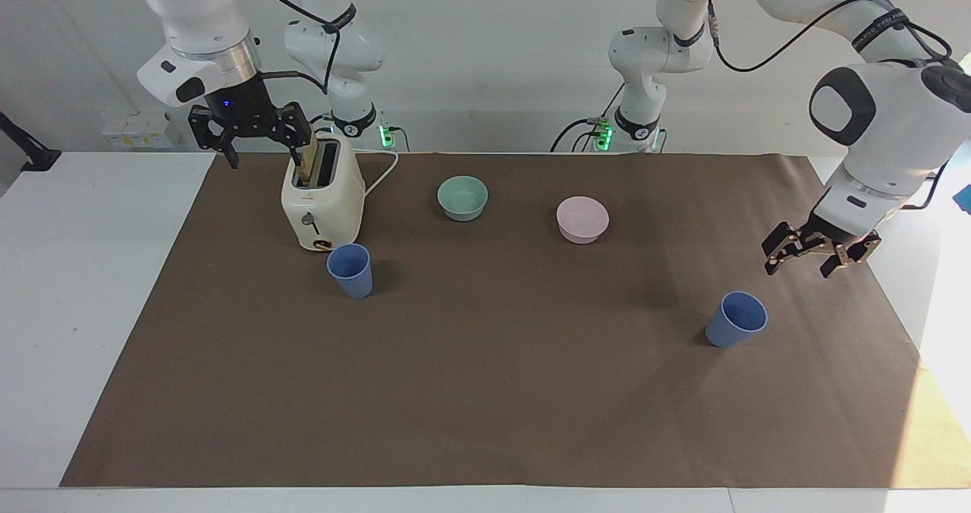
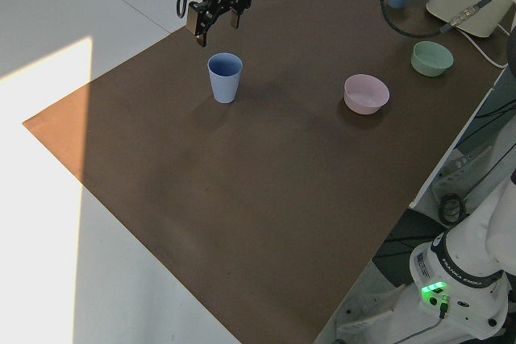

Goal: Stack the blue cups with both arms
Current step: 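Reach the left gripper to the blue cup and grasp it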

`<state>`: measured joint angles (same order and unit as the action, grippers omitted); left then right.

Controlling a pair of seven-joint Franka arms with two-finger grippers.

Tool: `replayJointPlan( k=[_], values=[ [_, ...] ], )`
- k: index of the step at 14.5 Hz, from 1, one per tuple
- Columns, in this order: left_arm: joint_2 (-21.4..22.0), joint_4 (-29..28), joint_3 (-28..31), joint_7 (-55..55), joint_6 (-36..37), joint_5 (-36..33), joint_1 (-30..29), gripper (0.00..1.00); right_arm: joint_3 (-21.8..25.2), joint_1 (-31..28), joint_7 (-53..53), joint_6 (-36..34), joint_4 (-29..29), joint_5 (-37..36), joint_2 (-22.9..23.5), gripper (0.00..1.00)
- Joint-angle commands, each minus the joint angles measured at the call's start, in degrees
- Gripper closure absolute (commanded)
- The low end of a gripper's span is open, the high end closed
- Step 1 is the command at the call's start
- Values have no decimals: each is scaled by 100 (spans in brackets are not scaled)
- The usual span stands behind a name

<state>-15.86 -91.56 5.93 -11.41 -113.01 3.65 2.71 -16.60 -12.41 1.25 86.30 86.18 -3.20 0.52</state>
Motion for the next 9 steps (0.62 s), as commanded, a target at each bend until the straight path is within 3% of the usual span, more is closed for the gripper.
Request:
replayJointPlan(
  k=[1,6,8,9],
  values=[
    [-136,-169,-39,-229,-265,101,-121,0,-19,-113,157,150,206,127,-157,0],
    [-285,-362,-22,-467,-844,470,-218,0,-19,-113,183,159,198,118,-157,0],
    [-312,-397,-22,-467,-924,470,-209,21,-19,-113,183,159,198,118,-157,0],
    [-373,-476,-22,-467,-950,470,-174,24,-19,-113,192,168,198,118,-148,0]
  ],
)
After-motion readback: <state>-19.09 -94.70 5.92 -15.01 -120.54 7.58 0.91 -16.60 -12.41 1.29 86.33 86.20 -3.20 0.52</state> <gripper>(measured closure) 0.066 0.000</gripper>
